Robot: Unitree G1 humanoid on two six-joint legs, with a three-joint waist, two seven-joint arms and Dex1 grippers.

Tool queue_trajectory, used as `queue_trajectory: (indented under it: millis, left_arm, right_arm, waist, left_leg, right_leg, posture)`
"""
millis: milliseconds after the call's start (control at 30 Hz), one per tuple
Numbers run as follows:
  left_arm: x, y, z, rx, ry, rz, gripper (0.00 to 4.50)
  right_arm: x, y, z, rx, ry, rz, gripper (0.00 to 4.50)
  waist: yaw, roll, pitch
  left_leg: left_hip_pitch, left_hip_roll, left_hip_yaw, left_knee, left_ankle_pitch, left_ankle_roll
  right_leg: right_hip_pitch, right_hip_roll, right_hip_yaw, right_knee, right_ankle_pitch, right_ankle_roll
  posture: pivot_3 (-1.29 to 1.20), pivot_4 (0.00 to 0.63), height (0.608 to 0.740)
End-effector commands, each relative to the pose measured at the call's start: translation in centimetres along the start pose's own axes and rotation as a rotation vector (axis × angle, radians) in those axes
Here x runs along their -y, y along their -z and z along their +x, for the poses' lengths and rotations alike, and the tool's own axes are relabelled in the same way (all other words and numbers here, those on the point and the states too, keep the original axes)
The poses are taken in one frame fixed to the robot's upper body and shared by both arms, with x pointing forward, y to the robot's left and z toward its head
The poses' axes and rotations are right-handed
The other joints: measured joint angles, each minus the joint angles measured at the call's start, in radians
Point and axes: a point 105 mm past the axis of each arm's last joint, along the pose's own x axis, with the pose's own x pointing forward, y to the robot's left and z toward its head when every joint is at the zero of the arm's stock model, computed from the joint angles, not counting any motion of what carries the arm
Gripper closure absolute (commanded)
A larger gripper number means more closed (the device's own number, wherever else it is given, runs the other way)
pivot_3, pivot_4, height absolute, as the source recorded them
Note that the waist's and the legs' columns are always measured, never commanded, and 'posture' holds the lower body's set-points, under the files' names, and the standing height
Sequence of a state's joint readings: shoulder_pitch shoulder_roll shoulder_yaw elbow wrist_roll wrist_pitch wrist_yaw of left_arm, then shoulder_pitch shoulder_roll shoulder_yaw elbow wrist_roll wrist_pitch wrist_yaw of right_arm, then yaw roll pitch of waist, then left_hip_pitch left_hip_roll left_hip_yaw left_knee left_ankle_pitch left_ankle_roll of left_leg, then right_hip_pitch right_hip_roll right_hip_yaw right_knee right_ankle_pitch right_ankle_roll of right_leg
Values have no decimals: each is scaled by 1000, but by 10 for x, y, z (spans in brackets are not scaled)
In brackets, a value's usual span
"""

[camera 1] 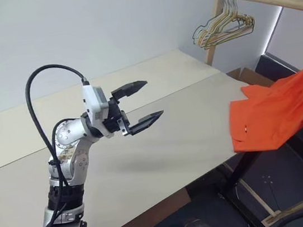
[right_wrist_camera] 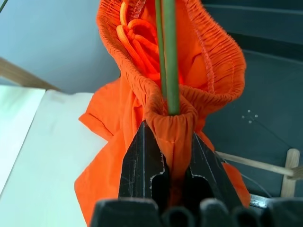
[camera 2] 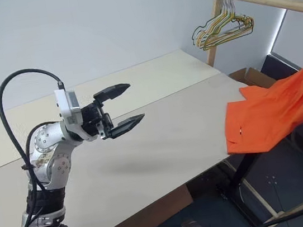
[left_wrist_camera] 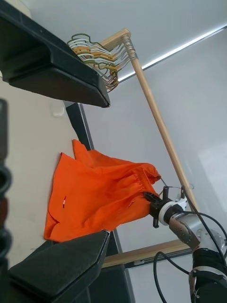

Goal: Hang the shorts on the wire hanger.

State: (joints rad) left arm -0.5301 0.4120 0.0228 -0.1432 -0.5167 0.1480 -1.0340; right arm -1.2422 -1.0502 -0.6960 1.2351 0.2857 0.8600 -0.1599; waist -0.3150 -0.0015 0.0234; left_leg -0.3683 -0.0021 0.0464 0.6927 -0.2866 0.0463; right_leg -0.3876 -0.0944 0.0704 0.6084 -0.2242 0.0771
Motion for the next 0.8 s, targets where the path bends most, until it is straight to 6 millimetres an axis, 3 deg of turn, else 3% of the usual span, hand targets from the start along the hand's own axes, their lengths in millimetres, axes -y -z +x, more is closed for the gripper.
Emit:
queue_trajectory:
  millis: [33, 233, 567, 800]
  left_arm:
    - [0, -13, 1, 42, -7, 46, 11]
    - [2, -11, 1, 37, -3, 53, 11]
    - [8, -31, -3, 180, 22, 2, 11]
    - [7, -27, -2, 171, 1, -3, 11]
  right_arm:
    - [-2, -25, -11, 93, -33, 44, 4500]
    - [-3, -22, -8, 83, -37, 55, 4500]
    - [-5, -10, -1, 69, -12, -56, 4500]
    - [-5, -7, 1, 65, 5, -121, 4500]
  waist:
    - [-1, 1, 1]
    - [-1, 1, 2]
    - [-1, 1, 2]
    - [-1, 1, 2]
  left_leg:
    - [0, 0, 0, 0, 0, 0]
    - [0, 0, 0, 0, 0, 0]
    - [0, 0, 1, 0, 0, 0]
    - [0, 0, 1, 0, 0, 0]
  right_leg:
    - [0, 0, 0, 0, 0, 0]
    - [0, 0, 0, 0, 0, 0]
    - [0, 0, 1, 0, 0, 0]
    - [1, 0, 1, 0, 0, 0]
  posture:
    - [-280, 0, 740]
    - [-277, 0, 740]
    - [-263, 0, 740]
    - [-262, 0, 740]
